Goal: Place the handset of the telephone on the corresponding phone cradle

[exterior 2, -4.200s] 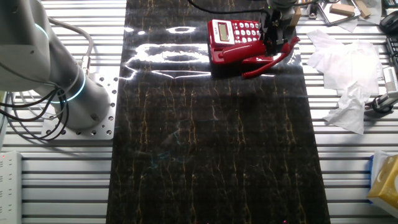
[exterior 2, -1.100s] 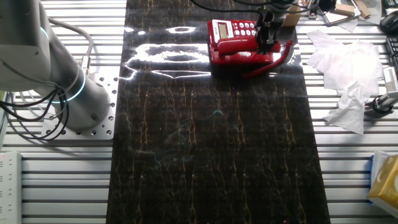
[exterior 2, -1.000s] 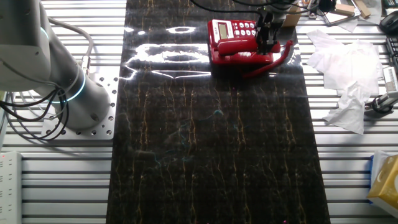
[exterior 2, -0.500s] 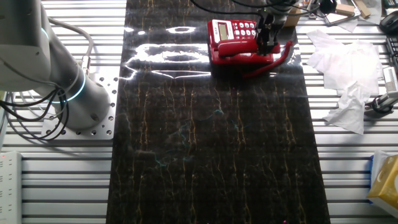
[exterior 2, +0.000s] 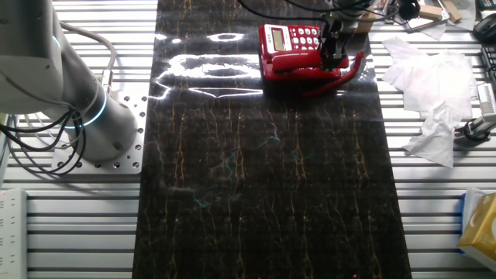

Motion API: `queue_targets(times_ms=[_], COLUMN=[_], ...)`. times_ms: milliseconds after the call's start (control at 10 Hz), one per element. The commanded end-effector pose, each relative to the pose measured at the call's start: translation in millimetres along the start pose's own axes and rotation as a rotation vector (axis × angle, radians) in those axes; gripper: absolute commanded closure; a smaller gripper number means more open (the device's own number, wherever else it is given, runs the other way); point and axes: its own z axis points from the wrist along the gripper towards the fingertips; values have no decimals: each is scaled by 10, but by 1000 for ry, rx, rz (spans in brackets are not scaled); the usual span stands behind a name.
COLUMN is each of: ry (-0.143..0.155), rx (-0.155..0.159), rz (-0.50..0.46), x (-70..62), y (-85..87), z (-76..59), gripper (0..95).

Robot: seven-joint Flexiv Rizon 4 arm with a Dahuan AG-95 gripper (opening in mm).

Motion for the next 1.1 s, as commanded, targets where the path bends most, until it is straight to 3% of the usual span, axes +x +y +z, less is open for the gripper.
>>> queue_targets(times_ms=[100, 400, 1100], ry=[4, 14, 2], rx=[-2, -4, -23], rz=[0, 8, 11], x=[3, 7, 0], y=[-2, 10, 10], z=[4, 26, 100], gripper=[950, 950, 950])
